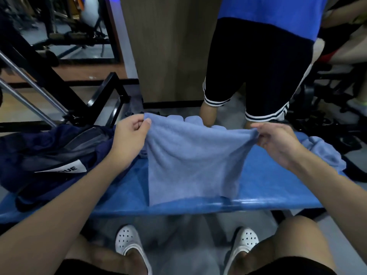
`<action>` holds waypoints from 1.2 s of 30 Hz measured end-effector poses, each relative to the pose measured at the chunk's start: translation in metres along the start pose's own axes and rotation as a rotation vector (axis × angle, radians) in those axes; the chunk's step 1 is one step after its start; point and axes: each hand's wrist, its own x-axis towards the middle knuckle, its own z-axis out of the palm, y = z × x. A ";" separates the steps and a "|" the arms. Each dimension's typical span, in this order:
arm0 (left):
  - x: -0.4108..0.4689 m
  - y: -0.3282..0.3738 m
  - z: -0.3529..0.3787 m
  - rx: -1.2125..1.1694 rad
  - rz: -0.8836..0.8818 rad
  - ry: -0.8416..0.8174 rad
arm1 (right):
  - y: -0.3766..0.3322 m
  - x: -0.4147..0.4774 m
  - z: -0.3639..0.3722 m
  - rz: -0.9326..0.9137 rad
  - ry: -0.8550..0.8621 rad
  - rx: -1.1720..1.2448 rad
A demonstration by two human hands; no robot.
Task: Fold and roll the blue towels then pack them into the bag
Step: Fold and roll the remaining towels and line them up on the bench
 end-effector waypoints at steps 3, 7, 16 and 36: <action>0.000 0.021 -0.004 0.012 0.048 0.040 | -0.011 -0.009 0.000 -0.104 0.053 -0.046; 0.001 0.029 -0.012 0.021 0.004 0.047 | -0.016 -0.016 -0.003 -0.134 0.014 -0.088; 0.003 0.043 -0.019 0.008 -0.003 -0.011 | -0.038 -0.023 0.003 -0.078 -0.021 -0.016; 0.004 0.055 -0.052 0.178 0.015 0.076 | -0.058 -0.039 0.006 -0.311 0.074 -0.443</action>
